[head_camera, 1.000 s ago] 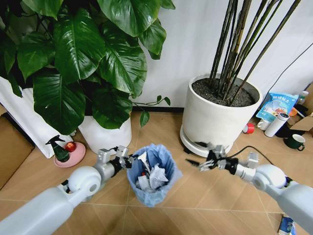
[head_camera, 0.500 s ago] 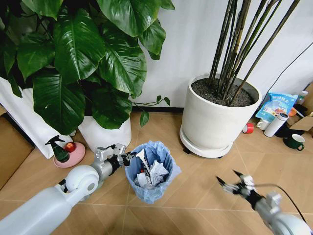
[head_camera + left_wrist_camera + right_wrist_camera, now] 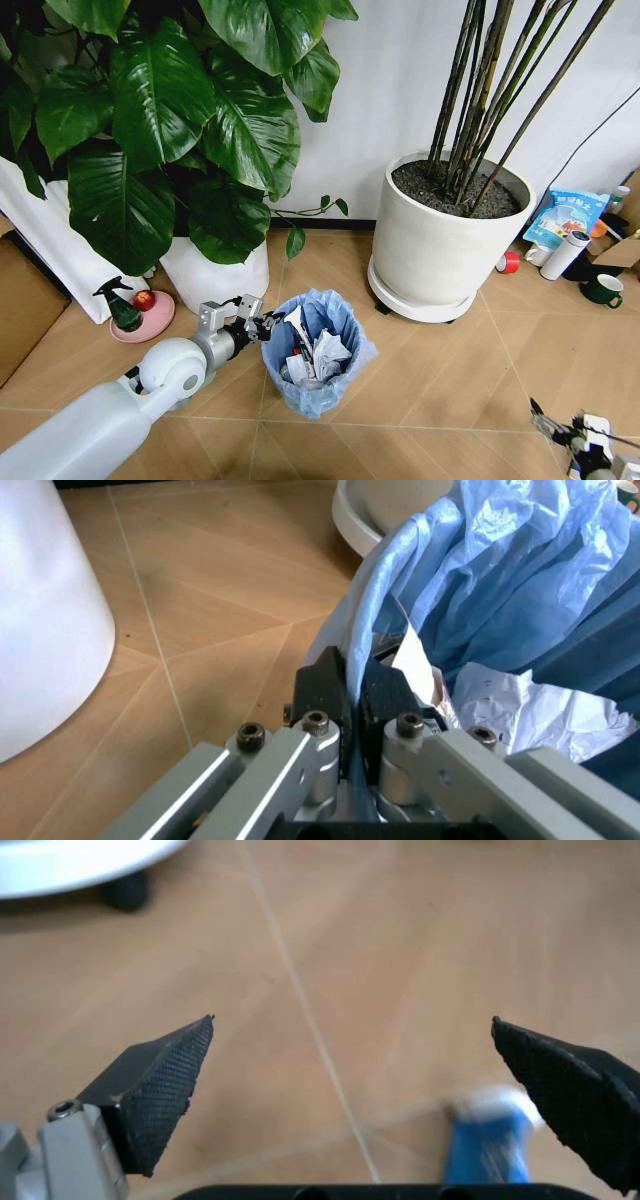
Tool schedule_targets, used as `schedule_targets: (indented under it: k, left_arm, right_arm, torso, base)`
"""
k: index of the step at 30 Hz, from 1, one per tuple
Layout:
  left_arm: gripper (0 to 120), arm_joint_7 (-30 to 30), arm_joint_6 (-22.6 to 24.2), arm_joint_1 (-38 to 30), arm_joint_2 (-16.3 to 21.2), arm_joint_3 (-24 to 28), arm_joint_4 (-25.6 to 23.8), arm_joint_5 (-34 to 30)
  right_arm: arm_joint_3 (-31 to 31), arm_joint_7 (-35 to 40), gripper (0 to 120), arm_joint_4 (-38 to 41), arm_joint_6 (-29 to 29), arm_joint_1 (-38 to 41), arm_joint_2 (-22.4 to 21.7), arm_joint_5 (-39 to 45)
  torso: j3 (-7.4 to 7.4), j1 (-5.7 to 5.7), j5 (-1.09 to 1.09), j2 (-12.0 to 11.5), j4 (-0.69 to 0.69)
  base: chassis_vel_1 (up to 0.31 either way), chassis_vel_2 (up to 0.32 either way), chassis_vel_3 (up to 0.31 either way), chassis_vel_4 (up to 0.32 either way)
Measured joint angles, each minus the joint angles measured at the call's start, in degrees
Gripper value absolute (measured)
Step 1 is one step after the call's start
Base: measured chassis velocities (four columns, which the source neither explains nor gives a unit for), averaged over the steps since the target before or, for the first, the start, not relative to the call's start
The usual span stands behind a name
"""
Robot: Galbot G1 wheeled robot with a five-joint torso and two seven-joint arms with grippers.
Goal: Pick up the trash bin and place the garbage on the floor into it.
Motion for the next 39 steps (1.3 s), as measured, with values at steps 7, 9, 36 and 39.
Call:
schedule_targets:
  k: [7, 9, 36, 39]
  left_arm:
    - [0, 0.06, -0.05, -0.35, -0.30, 0.25, -0.13, -0.10]
    - [0, 0.06, -0.05, -0.41, -0.18, 0.27, -0.24, -0.18]
    - [0, -1.20, 0.33, 0.52, 0.77, -1.38, -0.53, -0.90]
    - [0, -1.26, 0.36, 0.58, 0.87, -1.49, -0.49, -0.93]
  right_arm:
    - [2.40, 0.79, 100, -6.93, -1.86, 2.49, 4.14, 1.74]
    - [2.50, 0.78, 100, -7.94, -2.04, 3.09, 3.81, 1.99]
    - [-2.91, 0.15, 72, -22.01, -7.82, 10.00, -6.17, 7.24]
    - [-3.95, 0.05, 57, -22.68, -8.39, 10.70, -6.31, 8.04]
  torso:
    - [0.00, 0.00, 0.03, 0.00, -0.01]
    - [0.00, 0.00, 0.03, 0.00, -0.01]
    - [0.01, 0.01, 0.01, -0.01, 0.00]
    - [0.01, 0.01, 0.02, -0.01, 0.00]
  base:
    - [0.000, 0.000, 0.000, 0.000]
    - [0.000, 0.000, 0.000, 0.000]
    - [0.000, 0.000, 0.000, 0.000]
    - [0.000, 0.000, 0.000, 0.000]
